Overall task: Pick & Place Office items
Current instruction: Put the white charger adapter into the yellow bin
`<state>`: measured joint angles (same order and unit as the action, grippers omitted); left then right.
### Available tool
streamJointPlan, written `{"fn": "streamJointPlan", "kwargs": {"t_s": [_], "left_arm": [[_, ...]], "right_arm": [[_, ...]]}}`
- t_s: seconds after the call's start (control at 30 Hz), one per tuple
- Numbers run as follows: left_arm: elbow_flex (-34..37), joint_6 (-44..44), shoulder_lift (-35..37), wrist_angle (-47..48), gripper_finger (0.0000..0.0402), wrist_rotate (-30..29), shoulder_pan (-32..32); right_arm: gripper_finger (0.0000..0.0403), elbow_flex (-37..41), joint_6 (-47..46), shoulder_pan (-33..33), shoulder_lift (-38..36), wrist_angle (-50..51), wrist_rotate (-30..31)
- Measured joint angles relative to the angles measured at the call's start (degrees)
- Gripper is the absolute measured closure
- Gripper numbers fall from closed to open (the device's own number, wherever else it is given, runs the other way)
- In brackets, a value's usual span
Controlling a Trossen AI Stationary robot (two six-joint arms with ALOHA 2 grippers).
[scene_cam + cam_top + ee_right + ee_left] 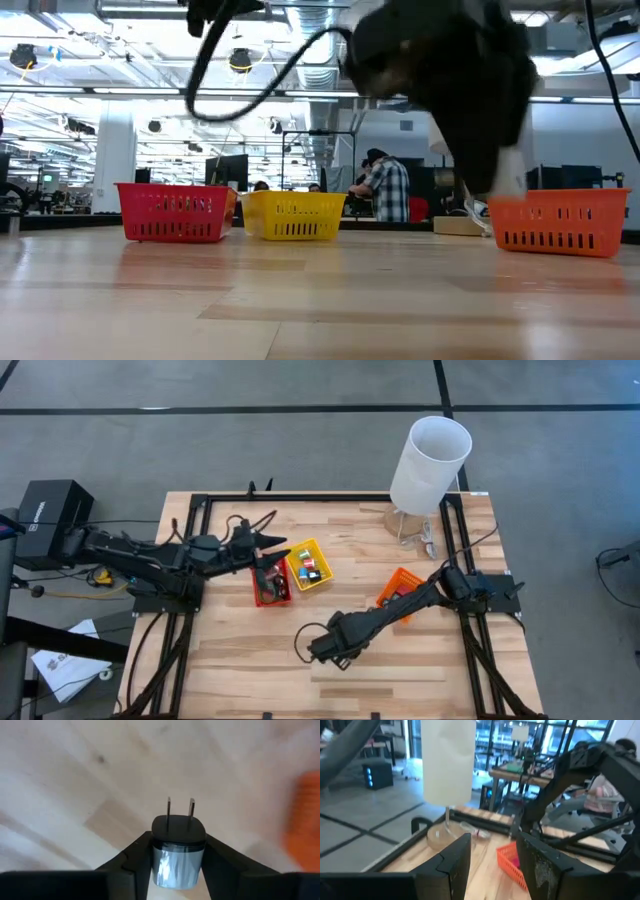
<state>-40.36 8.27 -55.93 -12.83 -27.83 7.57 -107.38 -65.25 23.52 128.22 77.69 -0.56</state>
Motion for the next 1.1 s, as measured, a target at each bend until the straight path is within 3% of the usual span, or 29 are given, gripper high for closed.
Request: {"fn": "streamJointPlan", "kwargs": {"t_s": [0.2,0.47,0.8,0.9,1.1], "left_arm": [[0.0,-2.03,3.61,-0.04,0.0247,0.01,0.0],[0.04,-5.36,7.18,-0.19,0.0247,0.06,0.0],[0.07,-9.0,11.06,0.48,0.0247,0.08,0.0],[0.07,-10.48,11.56,0.22,0.0247,0.06,0.0],[0.07,-11.38,12.03,0.51,0.0247,0.08,0.0]], "right_arm": [[0.0269,-7.91,3.63,-2.89,-0.02,12.88,9.43],[0.0266,-10.83,15.53,-9.8,-2.52,12.03,19.87],[0.0271,-10.84,28.21,-19.3,-4.57,8.09,23.34],[0.0266,-10.86,33.11,-21.9,-4.96,2.53,23.36],[0.0271,-10.86,41.16,-27.02,-4.32,-8.42,17.02]]}}
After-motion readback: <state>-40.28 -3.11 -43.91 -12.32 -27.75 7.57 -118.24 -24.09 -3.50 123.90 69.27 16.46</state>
